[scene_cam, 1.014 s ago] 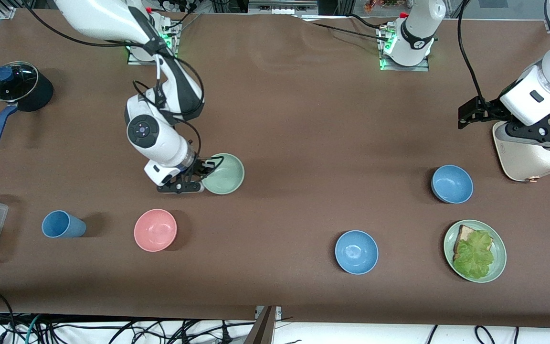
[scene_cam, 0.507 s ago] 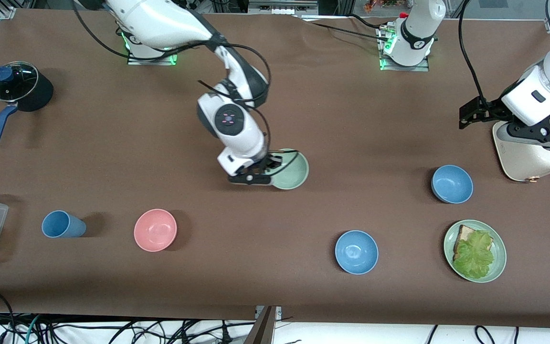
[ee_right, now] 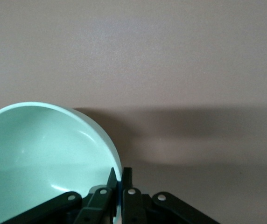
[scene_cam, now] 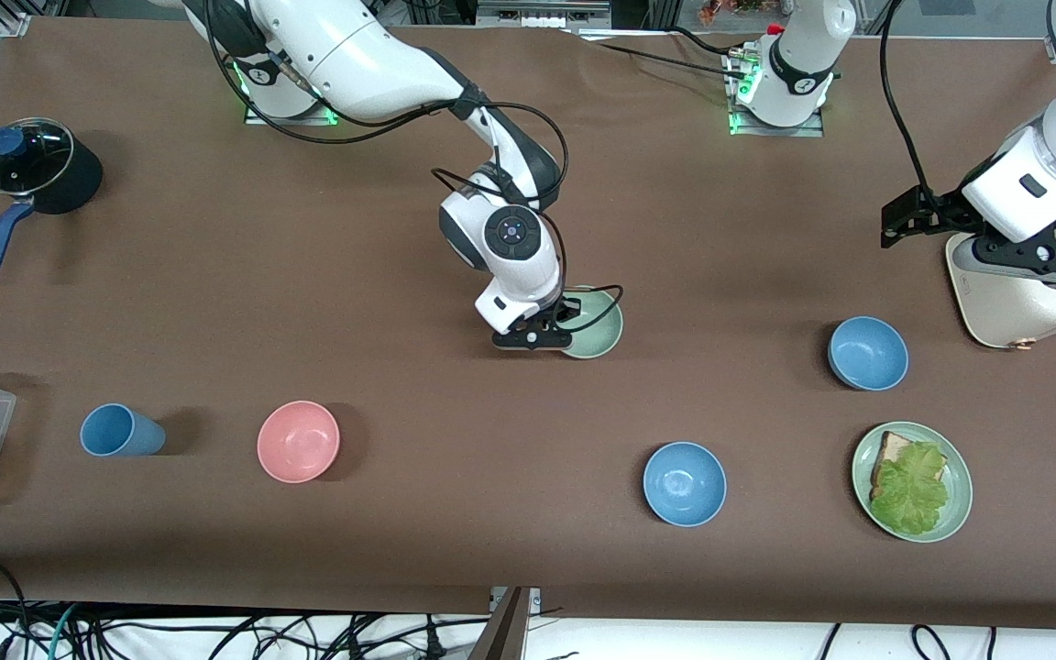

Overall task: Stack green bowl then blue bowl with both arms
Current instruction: 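Slide the green bowl to the table middle and open the right gripper, then withdraw the right gripper while the left gripper reaches the blue bowl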

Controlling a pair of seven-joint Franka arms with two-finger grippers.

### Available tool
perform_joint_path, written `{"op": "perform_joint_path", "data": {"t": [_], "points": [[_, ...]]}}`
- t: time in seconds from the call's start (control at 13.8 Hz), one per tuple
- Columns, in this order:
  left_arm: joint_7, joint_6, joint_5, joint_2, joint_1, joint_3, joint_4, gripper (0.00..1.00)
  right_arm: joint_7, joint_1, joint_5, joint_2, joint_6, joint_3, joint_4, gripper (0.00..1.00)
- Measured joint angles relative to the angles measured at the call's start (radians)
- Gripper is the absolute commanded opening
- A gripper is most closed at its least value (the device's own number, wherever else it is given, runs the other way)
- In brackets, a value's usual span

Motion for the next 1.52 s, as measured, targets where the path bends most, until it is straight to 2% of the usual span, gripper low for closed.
{"op": "perform_joint_path", "data": {"t": [0.07,0.14,0.22,0.29,0.36,0.43,0.58,0.8,0.94,1.23,1.52], "points": [[0.000,0.000,0.000,0.000,0.000,0.000,0.000,1.00,0.000,0.000,0.000,0.003,0.005,-0.003,0.001,0.05],[0.000,0.000,0.000,0.000,0.000,0.000,0.000,1.00,0.000,0.000,0.000,0.004,0.007,-0.003,0.002,0.20],[0.000,0.000,0.000,0.000,0.000,0.000,0.000,1.00,0.000,0.000,0.000,0.004,0.007,-0.003,0.003,0.57],[0.000,0.000,0.000,0.000,0.000,0.000,0.000,1.00,0.000,0.000,0.000,0.004,0.008,-0.004,0.003,0.72],[0.000,0.000,0.000,0.000,0.000,0.000,0.000,1.00,0.000,-0.001,0.000,0.004,0.010,-0.007,0.004,0.92],[0.000,0.000,0.000,0.000,0.000,0.000,0.000,1.00,0.000,-0.003,0.000,0.004,0.012,-0.010,0.006,0.99],[0.000,0.000,0.000,0.000,0.000,0.000,0.000,1.00,0.000,-0.011,0.000,-0.002,0.006,-0.017,0.023,0.99],[0.000,0.000,0.000,0.000,0.000,0.000,0.000,1.00,0.000,-0.063,0.000,-0.070,-0.099,-0.025,0.056,0.99],[0.000,0.000,0.000,0.000,0.000,0.001,0.000,1.00,-0.029,-0.144,0.000,-0.156,-0.210,-0.028,0.066,0.99],[0.000,0.000,0.000,0.000,0.000,-0.001,0.001,1.00,-0.287,-0.350,0.044,-0.343,-0.468,-0.028,0.057,0.99],[0.000,0.000,0.000,0.001,0.000,0.000,0.001,1.00,-0.403,-0.462,0.054,-0.563,-0.597,-0.044,-0.075,0.99]]}}
